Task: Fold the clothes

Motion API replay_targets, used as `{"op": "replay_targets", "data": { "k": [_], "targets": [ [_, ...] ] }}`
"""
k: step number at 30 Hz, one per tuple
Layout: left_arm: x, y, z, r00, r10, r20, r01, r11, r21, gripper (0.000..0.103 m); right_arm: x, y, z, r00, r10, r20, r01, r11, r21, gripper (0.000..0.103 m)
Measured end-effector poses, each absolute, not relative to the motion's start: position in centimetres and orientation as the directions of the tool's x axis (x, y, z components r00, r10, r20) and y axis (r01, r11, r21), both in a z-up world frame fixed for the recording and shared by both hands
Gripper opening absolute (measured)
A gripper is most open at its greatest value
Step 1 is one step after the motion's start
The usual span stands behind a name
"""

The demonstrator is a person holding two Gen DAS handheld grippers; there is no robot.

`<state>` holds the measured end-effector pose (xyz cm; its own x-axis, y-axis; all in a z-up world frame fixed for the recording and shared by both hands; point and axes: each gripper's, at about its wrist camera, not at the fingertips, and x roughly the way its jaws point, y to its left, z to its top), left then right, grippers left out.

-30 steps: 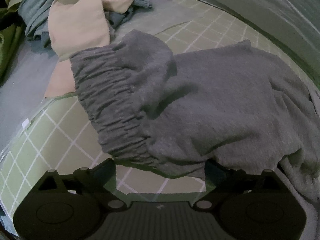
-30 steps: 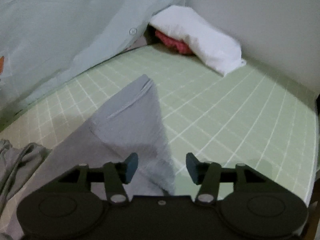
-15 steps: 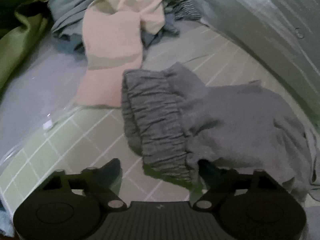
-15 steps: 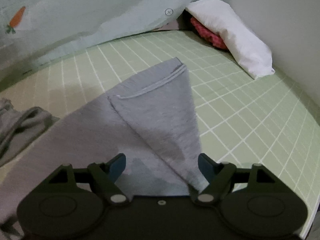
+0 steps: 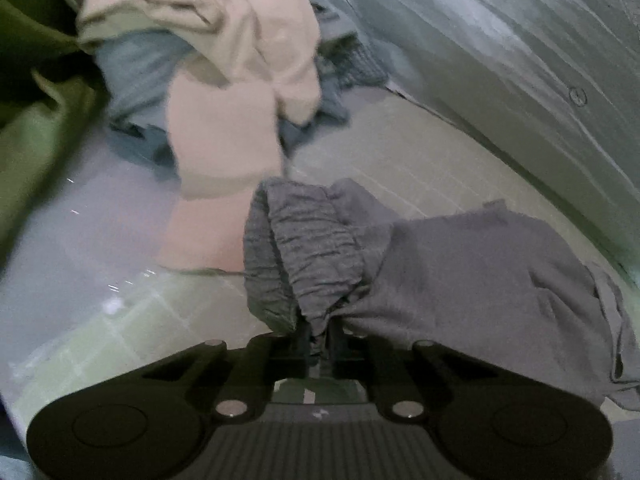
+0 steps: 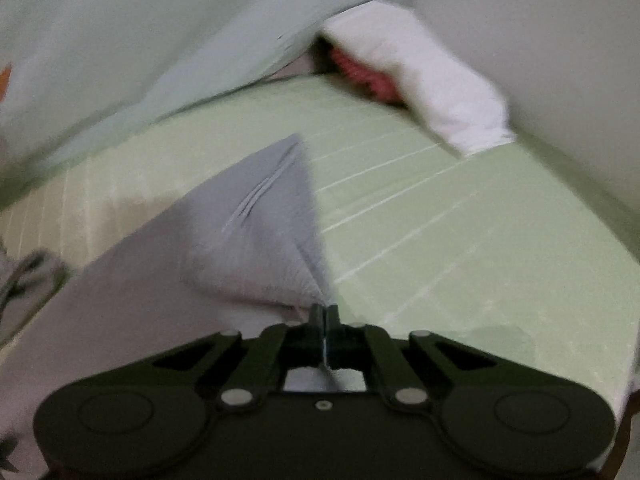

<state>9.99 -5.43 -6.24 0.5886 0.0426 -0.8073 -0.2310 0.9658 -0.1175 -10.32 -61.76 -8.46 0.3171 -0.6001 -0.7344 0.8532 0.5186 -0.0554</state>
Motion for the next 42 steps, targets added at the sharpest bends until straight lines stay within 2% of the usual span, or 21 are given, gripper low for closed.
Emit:
{"op": "replay_targets", "data": {
  "k": [7,13,15,16,17,19,21,23,24,25,28,30,36,40,42],
  "targets": [
    [13.5,-5.1,-1.4,0.680,0.077,-0.729,-0.201,0.976,-0.083,0.008,-10.5,-64.5,-4.4,0.372,-0.645,-0.668,0.855,0.518,-0.024,0.001],
    [22.0,-10.4,1.8,0.779,-0.042,-0.626,-0.073,0.985,-0.158,0.008,-3.9,-67.5,-1.4,0.464,-0.673,-0.576,0.831,0.557,0.019,0.001],
    [23.8,-12.4,2.2,0.783,-0.105,-0.613,-0.022,0.980,-0.197,0.012,-2.6,-68.0,-0.3,0.460,-0.715,-0.527,0.849,0.528,0.026,0.001],
    [24.1,-13.1,2.1,0.777,-0.132,-0.616,-0.003,0.977,-0.212,0.025,-2.3,-68.3,0.0,0.455,-0.730,-0.509,0.860,0.509,0.039,0.001],
    [23.8,-13.0,1.6,0.766,-0.130,-0.629,-0.008,0.977,-0.212,0.044,-2.1,-68.6,0.0,0.448,-0.733,-0.511,0.868,0.494,0.052,0.001],
    [22.9,-12.5,0.4,0.742,-0.116,-0.660,-0.028,0.979,-0.204,0.065,-2.3,-69.2,-0.9,0.429,-0.717,-0.549,0.879,0.471,0.072,0.003],
    [21.9,-12.0,-0.8,0.717,-0.102,-0.689,-0.048,0.980,-0.195,0.066,-2.9,-69.1,-2.9,0.392,-0.693,-0.605,0.888,0.458,0.050,0.006],
    [21.0,-11.4,-2.1,0.691,-0.088,-0.717,-0.067,0.980,-0.185,0.065,-3.7,-68.5,-4.7,0.354,-0.669,-0.653,0.889,0.459,0.011,0.019],
    [20.5,-11.2,-2.7,0.677,-0.081,-0.731,-0.077,0.981,-0.180,0.065,-4.2,-68.1,-5.5,0.339,-0.657,-0.673,0.889,0.458,0.001,0.030],
    [20.1,-10.9,-3.3,0.664,-0.075,-0.744,-0.086,0.981,-0.175,0.065,-4.8,-67.7,-6.3,0.329,-0.643,-0.691,0.890,0.456,0.000,0.033],
    [18.6,-10.1,-5.1,0.620,-0.054,-0.783,-0.114,0.981,-0.158,0.065,-6.1,-66.6,-8.3,0.302,-0.604,-0.738,0.899,0.439,0.009,0.054],
    [17.7,-9.6,-6.4,0.590,-0.041,-0.807,-0.132,0.980,-0.146,0.065,-6.3,-66.1,-9.3,0.297,-0.580,-0.759,0.902,0.431,0.023,0.061],
    [18.4,-9.1,-8.2,0.567,0.018,-0.823,-0.159,0.983,-0.088,0.068,-4.6,-65.0,-10.1,0.334,-0.526,-0.782,0.879,0.472,0.058,0.065],
    [20.1,-9.6,-8.7,0.565,0.084,-0.821,-0.105,0.994,0.029,0.080,-3.3,-64.0,-10.0,0.363,-0.505,-0.783,0.853,0.519,0.061,0.068],
    [20.8,-10.0,-9.4,0.558,0.110,-0.823,-0.050,0.994,0.099,0.080,-2.9,-63.5,-10.1,0.369,-0.494,-0.787,0.836,0.546,0.049,0.068]
  ]
}}
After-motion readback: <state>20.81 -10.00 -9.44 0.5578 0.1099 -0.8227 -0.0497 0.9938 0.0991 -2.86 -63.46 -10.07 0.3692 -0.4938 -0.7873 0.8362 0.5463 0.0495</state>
